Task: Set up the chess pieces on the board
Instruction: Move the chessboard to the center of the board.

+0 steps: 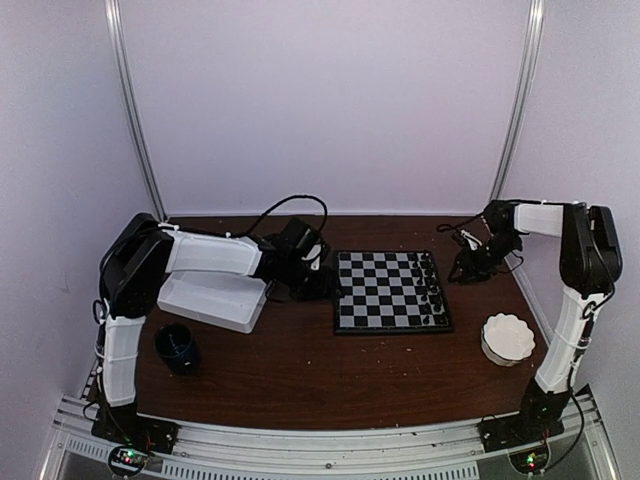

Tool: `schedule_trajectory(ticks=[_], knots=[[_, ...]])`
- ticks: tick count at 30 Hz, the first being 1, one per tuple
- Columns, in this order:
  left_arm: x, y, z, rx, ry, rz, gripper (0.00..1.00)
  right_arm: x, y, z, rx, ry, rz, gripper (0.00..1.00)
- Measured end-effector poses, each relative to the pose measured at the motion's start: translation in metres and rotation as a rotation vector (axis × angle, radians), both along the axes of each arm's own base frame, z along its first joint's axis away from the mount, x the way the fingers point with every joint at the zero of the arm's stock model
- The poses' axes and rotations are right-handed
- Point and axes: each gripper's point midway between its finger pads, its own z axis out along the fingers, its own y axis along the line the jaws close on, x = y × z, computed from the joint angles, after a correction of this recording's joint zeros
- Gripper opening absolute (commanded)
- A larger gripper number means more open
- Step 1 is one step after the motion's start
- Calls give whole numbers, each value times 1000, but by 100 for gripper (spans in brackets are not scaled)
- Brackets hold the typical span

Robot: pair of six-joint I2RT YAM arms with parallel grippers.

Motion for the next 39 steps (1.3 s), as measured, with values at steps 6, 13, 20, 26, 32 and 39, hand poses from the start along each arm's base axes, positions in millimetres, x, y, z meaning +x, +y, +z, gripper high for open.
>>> schedule_trajectory(ticks=[6,13,20,26,32,39], knots=[[72,-5,23,-81,-51,105,51,35,5,-4,50,-10,-24,36],[86,-18,-10,-68,4,124,46,42,8,-30,90,62,-52,31],[81,-18,-21,-57,40,129,43,42,13,-30,132,78,-57,27],[81,-16,-24,-57,51,133,33,40,17,-29,156,88,-59,25],[78,-14,-27,-68,52,136,19,30,24,-30,209,122,-59,11],[68,-16,-26,-94,70,121,15,20,20,-30,212,139,-71,7]])
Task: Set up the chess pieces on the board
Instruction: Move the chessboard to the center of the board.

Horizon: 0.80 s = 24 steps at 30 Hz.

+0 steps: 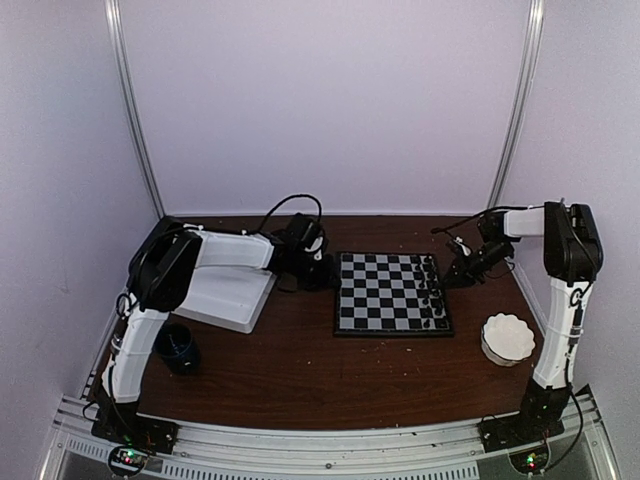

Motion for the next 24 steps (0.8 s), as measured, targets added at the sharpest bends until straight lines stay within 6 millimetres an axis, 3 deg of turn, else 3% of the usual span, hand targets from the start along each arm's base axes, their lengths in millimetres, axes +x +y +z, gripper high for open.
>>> schedule_trajectory(ticks=[5,13,17,24], knots=[[-19,-4,1,6,16,-28,13,-20,-5,0,-26,35,8,7],[-70,-10,-1,2,63,-113,12,-61,-15,-1,-91,97,48,7],[-90,-12,-1,-10,80,-151,11,-72,-18,-2,-109,110,67,7],[-107,-14,-1,-13,92,-202,10,-77,-21,-2,-134,112,80,7]])
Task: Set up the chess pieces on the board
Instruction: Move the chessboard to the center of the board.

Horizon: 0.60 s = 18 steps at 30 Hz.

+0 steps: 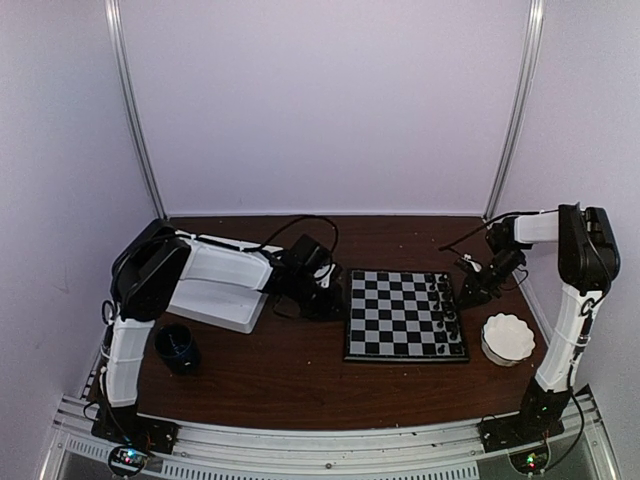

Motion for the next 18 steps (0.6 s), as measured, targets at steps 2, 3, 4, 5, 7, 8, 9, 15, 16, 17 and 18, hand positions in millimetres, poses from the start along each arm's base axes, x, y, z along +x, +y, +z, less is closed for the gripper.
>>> schedule_trajectory(ticks=[2,3,4,5,7,8,9,15,16,17,18], knots=[[-5,-1,0,7,-6,-16,9,-1,-1,0,-5,2,2,7],[-8,-2,0,11,-9,-25,9,-1,-1,0,-8,4,2,7],[-12,-2,0,16,-12,-35,9,-2,-2,0,-12,5,3,7],[-17,-2,0,24,-16,-49,9,-3,-2,0,-15,8,4,7],[-25,-3,0,40,-19,-74,8,-4,-3,0,-19,11,4,7],[-29,-3,-1,50,-23,-86,8,-5,-3,0,-21,11,5,7],[-31,-4,-1,56,-27,-93,8,-5,-3,0,-22,12,6,7],[-39,-4,0,79,-55,-118,8,-9,-4,1,-34,9,14,8],[-42,-3,0,83,-60,-124,9,-11,-5,2,-38,10,17,9],[-45,-3,1,84,-64,-130,9,-14,-5,3,-42,15,20,10],[-49,-2,2,89,-70,-140,12,-18,-5,4,-45,26,21,11]])
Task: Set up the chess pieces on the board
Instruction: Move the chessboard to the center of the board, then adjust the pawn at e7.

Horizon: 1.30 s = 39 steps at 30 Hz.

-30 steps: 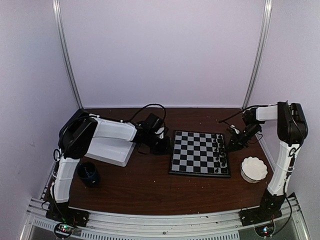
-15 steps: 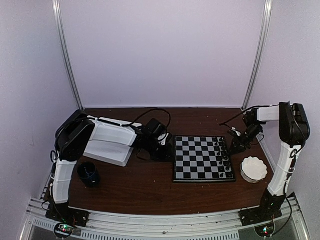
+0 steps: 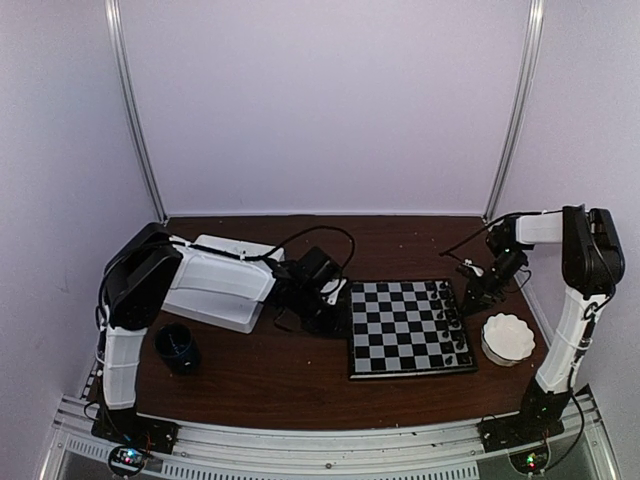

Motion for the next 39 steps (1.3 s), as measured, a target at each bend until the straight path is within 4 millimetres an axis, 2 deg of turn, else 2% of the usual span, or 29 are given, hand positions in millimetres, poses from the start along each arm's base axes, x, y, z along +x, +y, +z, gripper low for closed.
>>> schedule_trajectory(ticks=[2,4,9,11,13,17,20,23,26,28,30,33,39], knots=[[-9,3,0,19,-8,-19,18,-5,-1,6,-10,1,8,12],[-20,6,5,32,-22,-69,26,-2,-4,20,-25,-50,13,16],[-44,12,22,54,-75,-165,34,11,-13,68,-78,-228,24,22],[-45,14,33,51,-104,-176,35,14,-16,83,-98,-286,29,23],[-41,15,46,39,-139,-175,36,15,-18,91,-113,-317,37,23],[-38,17,64,18,-184,-172,39,13,-19,93,-122,-333,70,22],[-40,25,62,34,-196,-170,39,2,-12,101,-86,-373,155,22],[-43,36,52,64,-194,-168,39,-20,1,120,-68,-457,301,22],[-45,41,45,85,-191,-169,40,-46,27,136,-79,-555,508,21],[-44,42,45,87,-197,-167,40,-66,47,135,-108,-592,687,21],[-43,42,45,88,-201,-165,42,-80,59,126,-135,-579,818,24],[-43,42,46,88,-203,-163,46,-88,58,106,-189,-511,925,28],[-42,42,51,82,-209,-154,48,-88,51,79,-276,-405,1050,27]])
